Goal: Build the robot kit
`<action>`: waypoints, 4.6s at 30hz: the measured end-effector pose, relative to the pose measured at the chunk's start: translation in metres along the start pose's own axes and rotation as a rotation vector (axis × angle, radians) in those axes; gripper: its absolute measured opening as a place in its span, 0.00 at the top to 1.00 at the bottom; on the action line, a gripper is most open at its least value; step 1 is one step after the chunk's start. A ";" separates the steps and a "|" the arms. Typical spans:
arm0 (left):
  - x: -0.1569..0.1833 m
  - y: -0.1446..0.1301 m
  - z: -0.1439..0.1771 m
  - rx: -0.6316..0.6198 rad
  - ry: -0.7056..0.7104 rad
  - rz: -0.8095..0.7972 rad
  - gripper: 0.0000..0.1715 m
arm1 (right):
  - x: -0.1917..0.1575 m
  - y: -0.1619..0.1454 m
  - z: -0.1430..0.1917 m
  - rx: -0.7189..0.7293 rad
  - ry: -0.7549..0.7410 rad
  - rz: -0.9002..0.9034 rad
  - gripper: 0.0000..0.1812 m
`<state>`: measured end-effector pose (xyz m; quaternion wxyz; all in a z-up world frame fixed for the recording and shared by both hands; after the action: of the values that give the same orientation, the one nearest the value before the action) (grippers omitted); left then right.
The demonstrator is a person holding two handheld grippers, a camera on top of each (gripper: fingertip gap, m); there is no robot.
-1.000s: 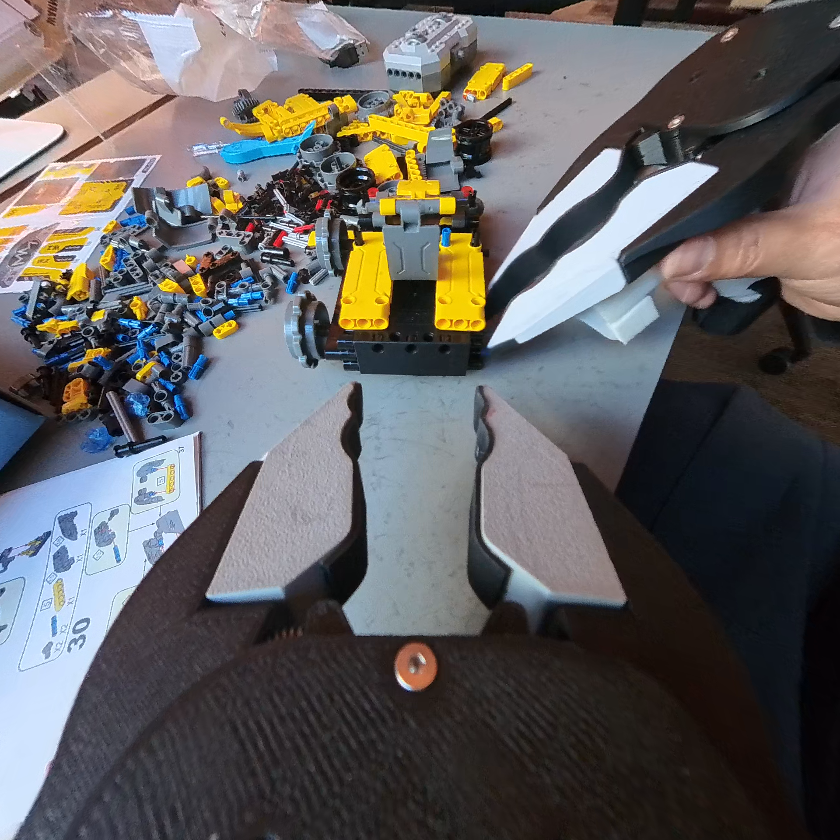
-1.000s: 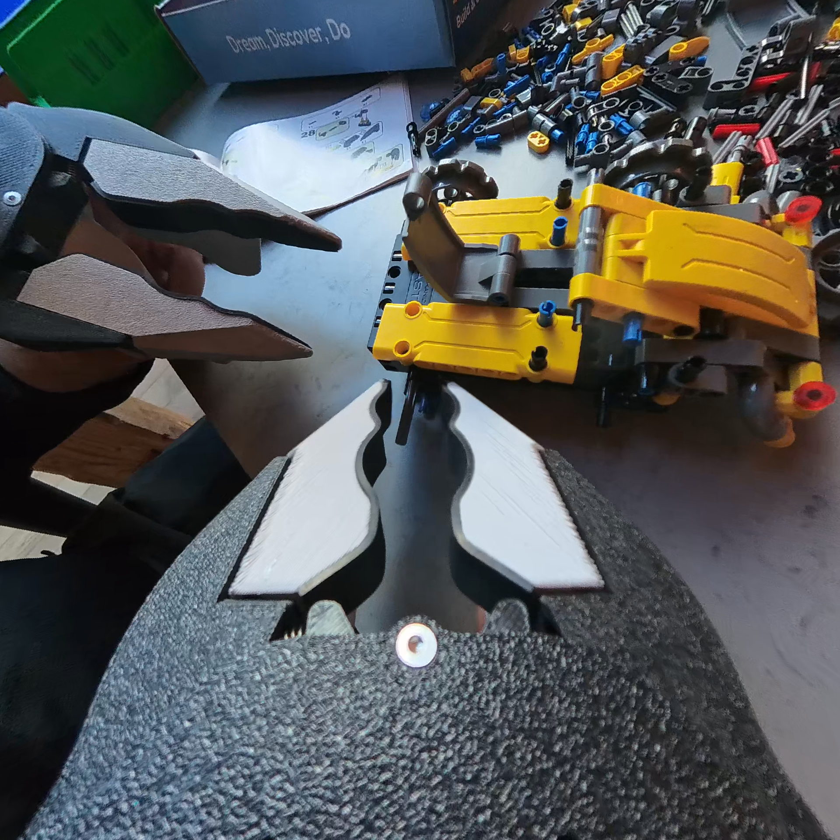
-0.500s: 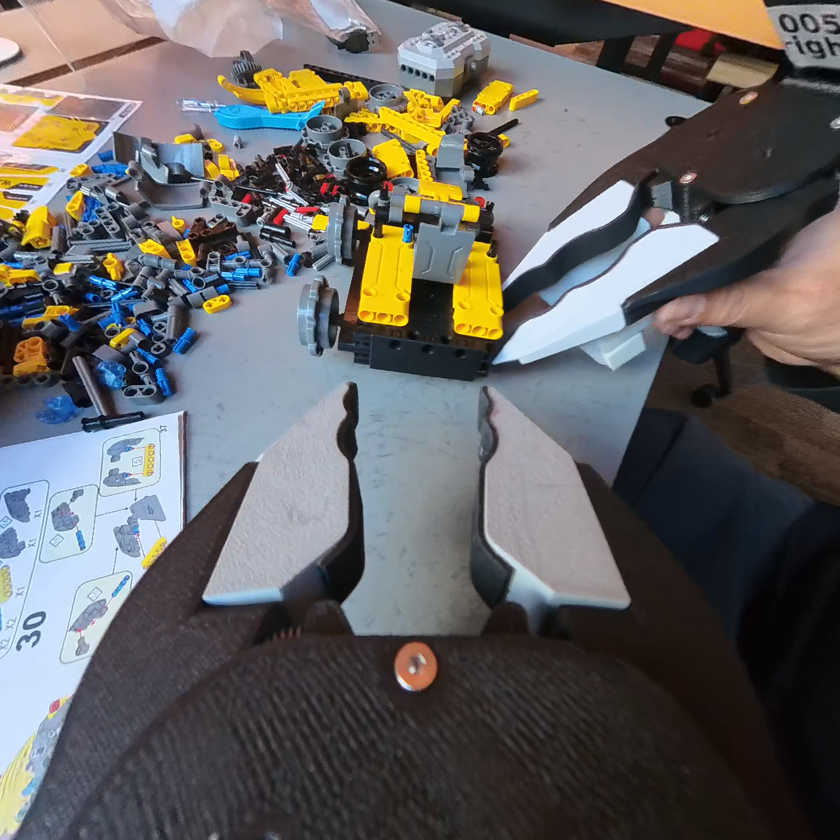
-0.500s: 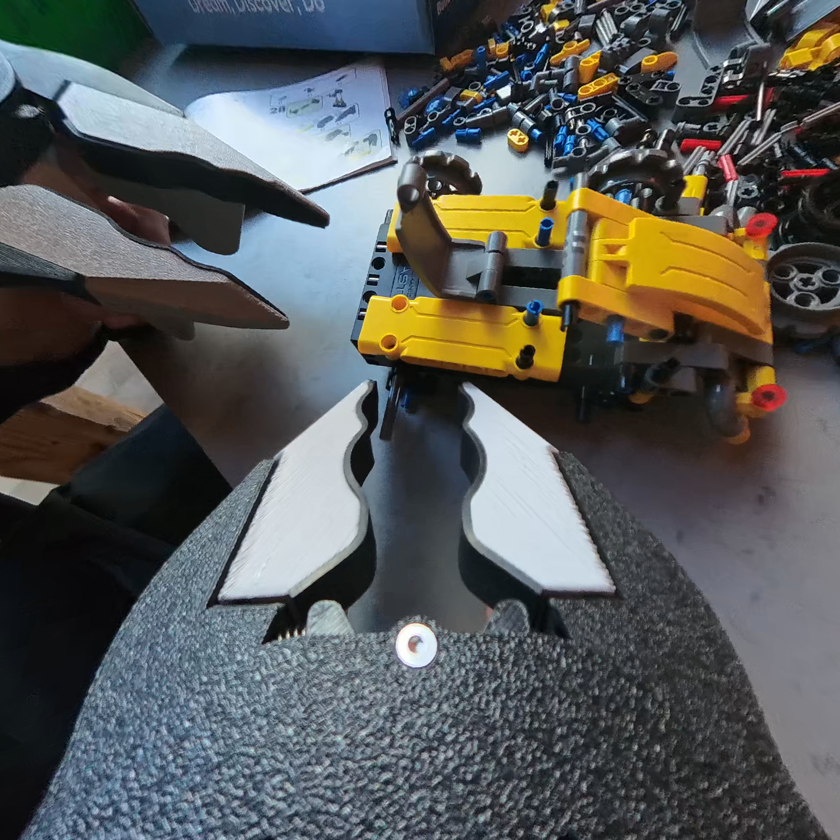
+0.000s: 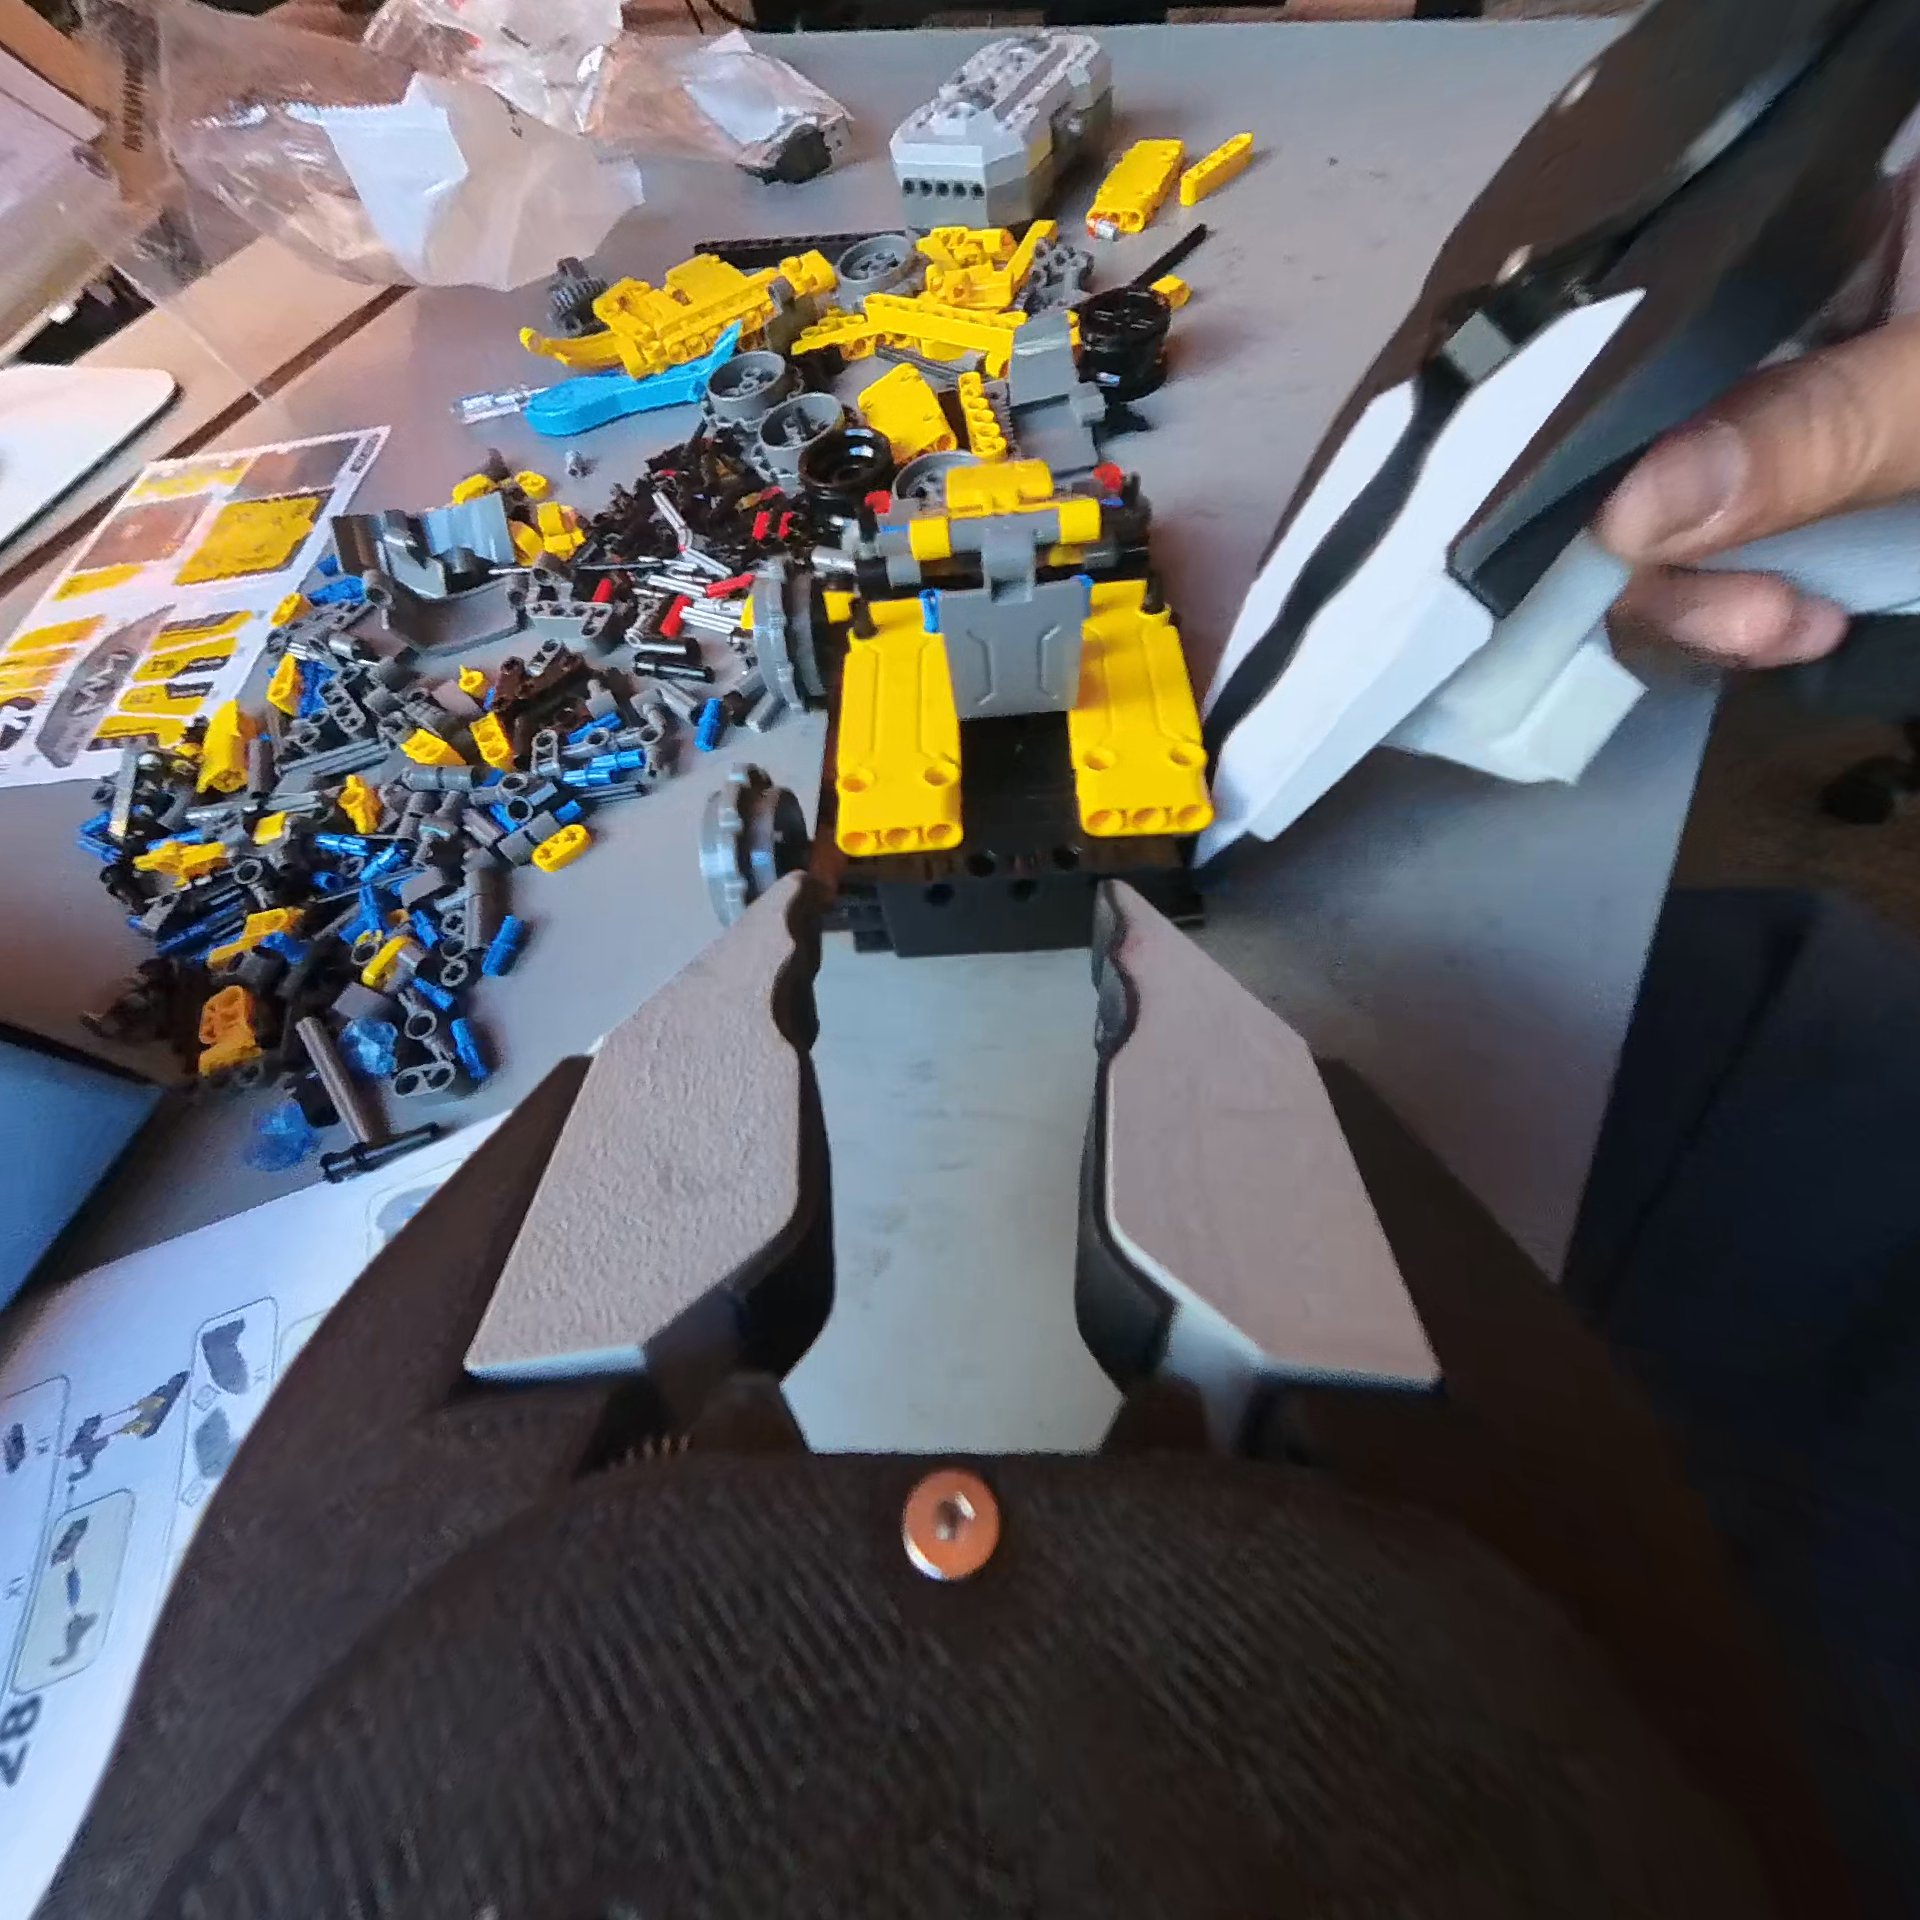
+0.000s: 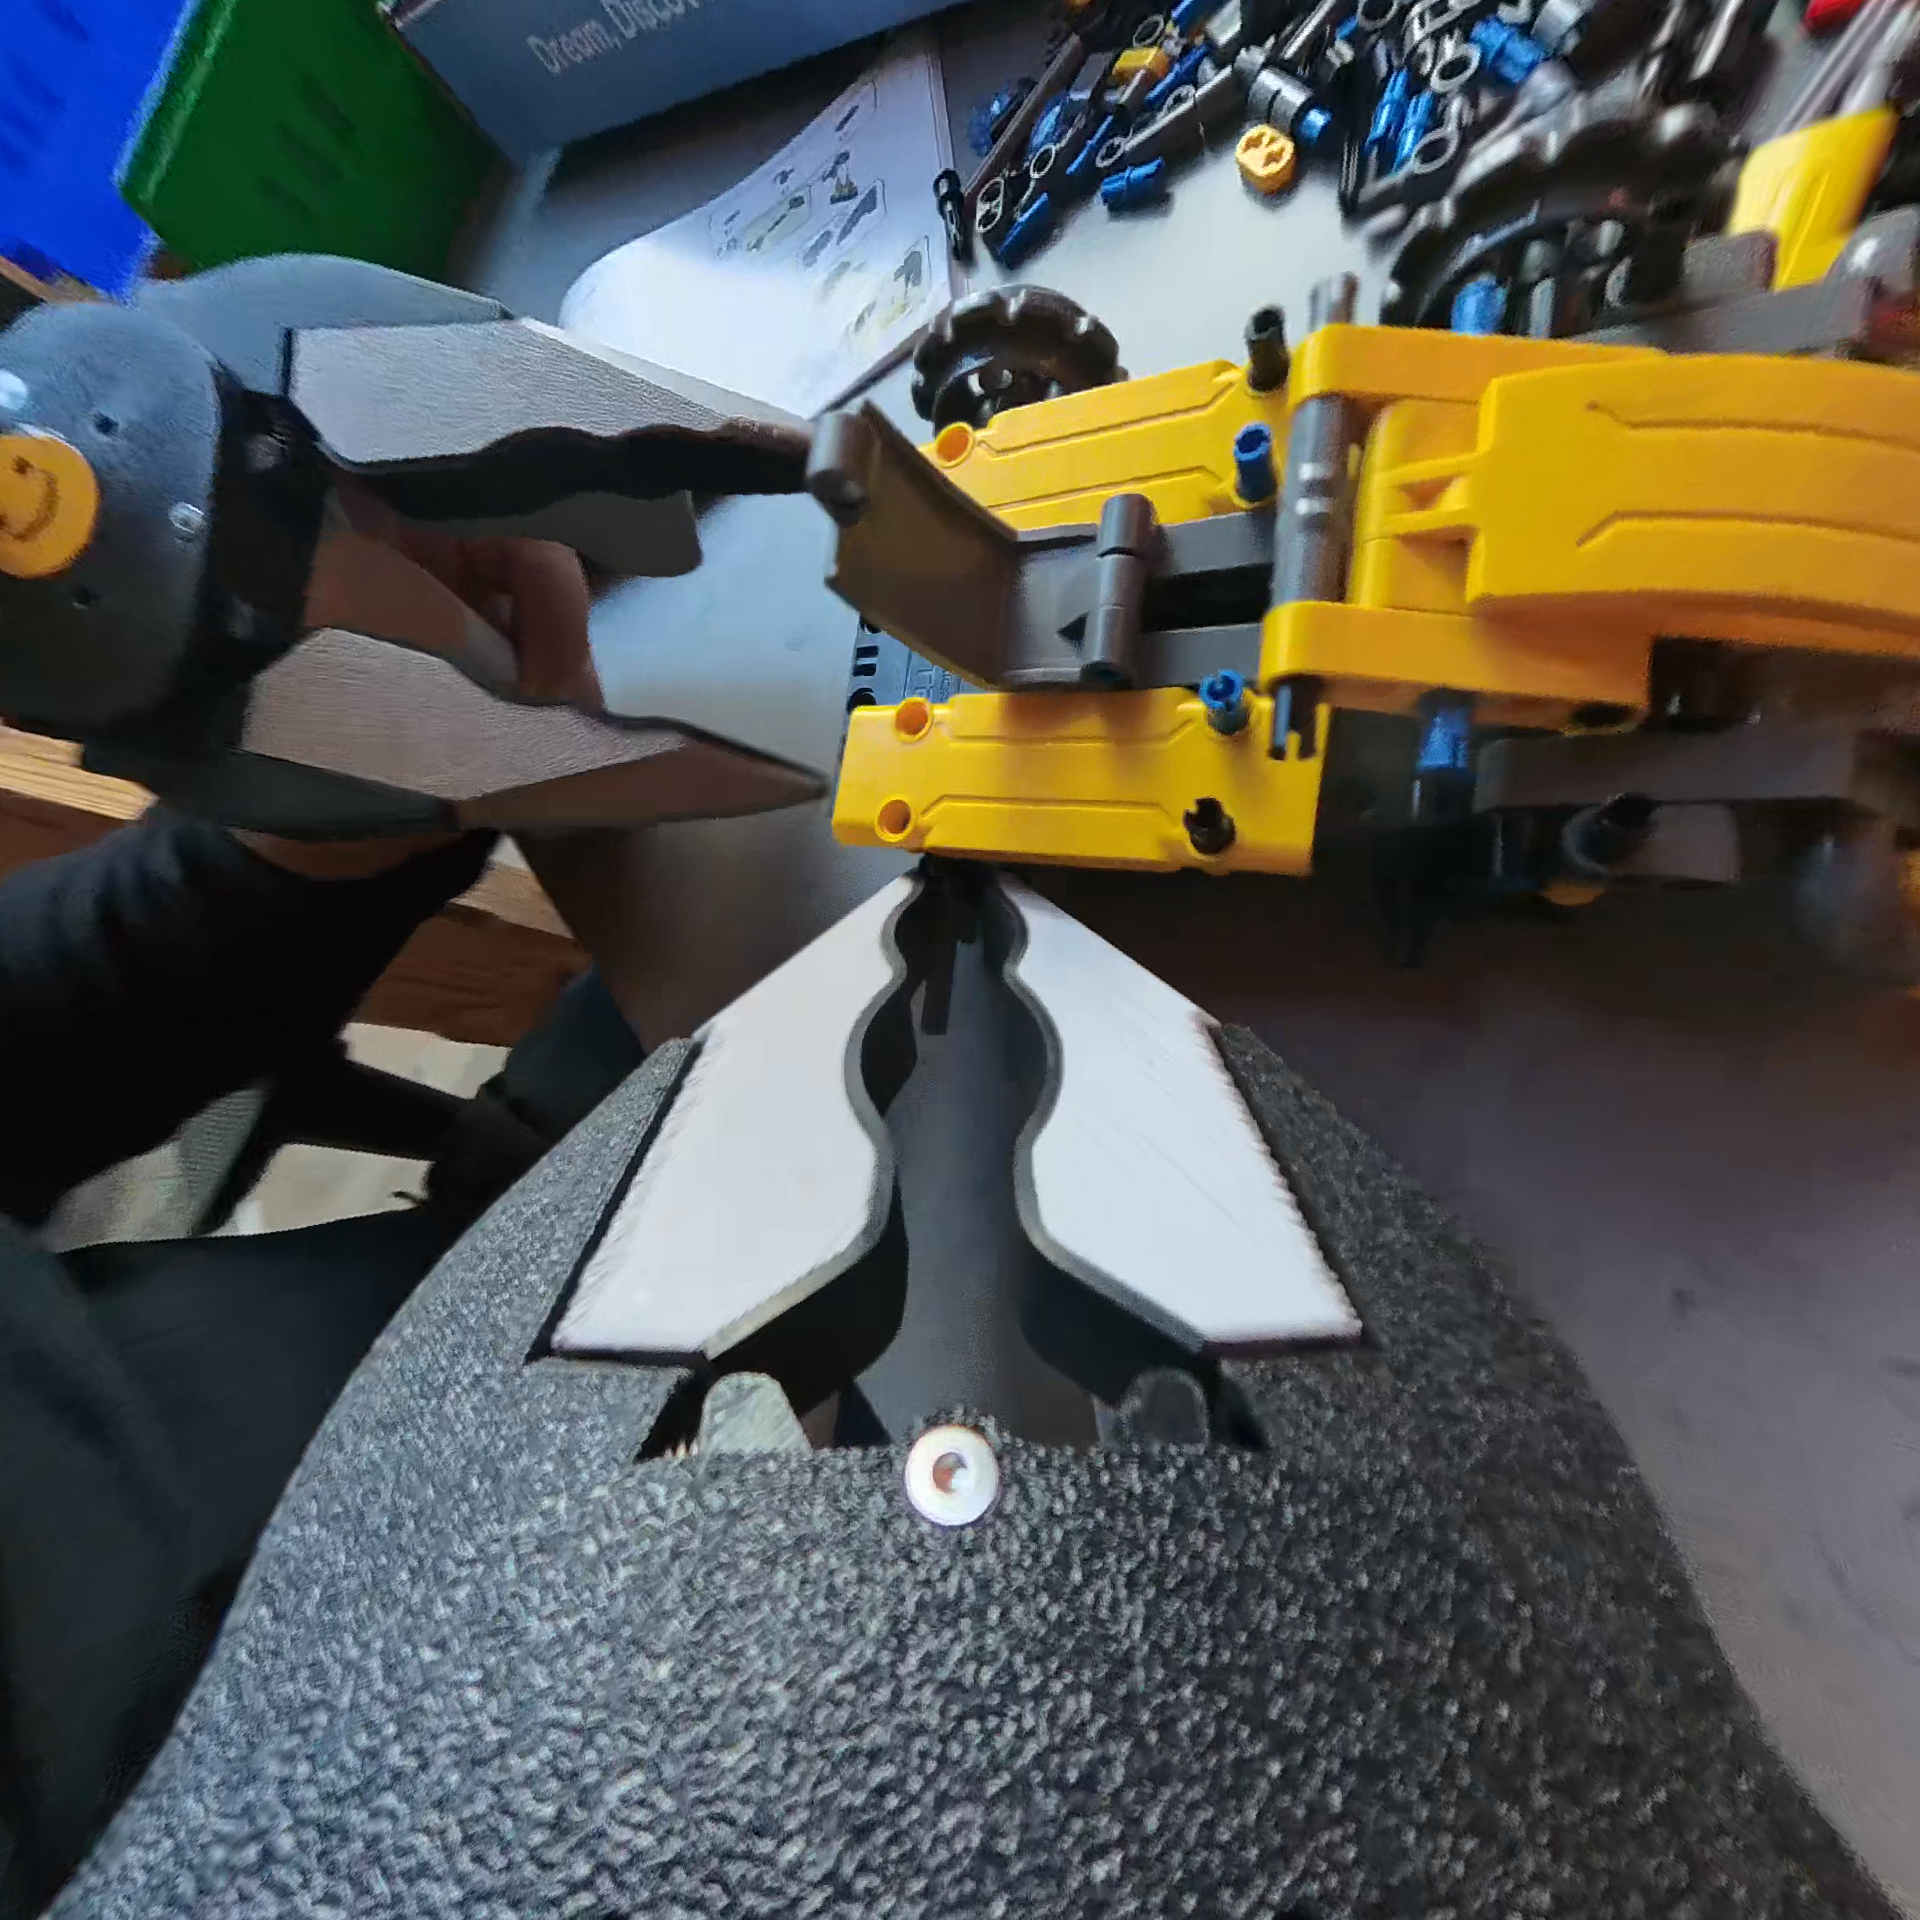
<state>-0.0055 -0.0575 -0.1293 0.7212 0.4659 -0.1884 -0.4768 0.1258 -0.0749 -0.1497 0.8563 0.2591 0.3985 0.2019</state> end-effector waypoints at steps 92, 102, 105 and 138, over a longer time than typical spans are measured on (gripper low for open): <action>0.063 -0.023 -0.004 0.057 0.303 -1.126 0.98 | -0.026 -0.007 0.017 -0.126 0.011 0.114 0.97; 0.066 -0.022 0.000 0.063 0.289 -1.098 0.98 | -0.029 -0.006 0.017 -0.119 -0.014 0.138 0.98; 0.070 -0.022 0.003 0.104 0.249 -1.094 0.98 | -0.031 -0.006 0.017 -0.140 -0.054 0.163 0.98; 0.058 -0.010 0.019 0.222 0.214 -0.854 0.98 | -0.036 -0.005 0.007 0.329 0.090 0.272 0.93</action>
<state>0.0035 -0.1185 -0.1382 0.4207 0.6231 0.0463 -0.6577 0.1107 -0.1007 -0.1284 0.7487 0.4377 0.4251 0.2593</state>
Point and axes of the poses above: each gripper's, where its closed fingertips meet, z back along the fingers, y out of its top, x = y × z across the jaws, the point moved 7 cm from there along z, back along the fingers, and after that the axes turned 1 degree about -z, right-handed, at the moved point
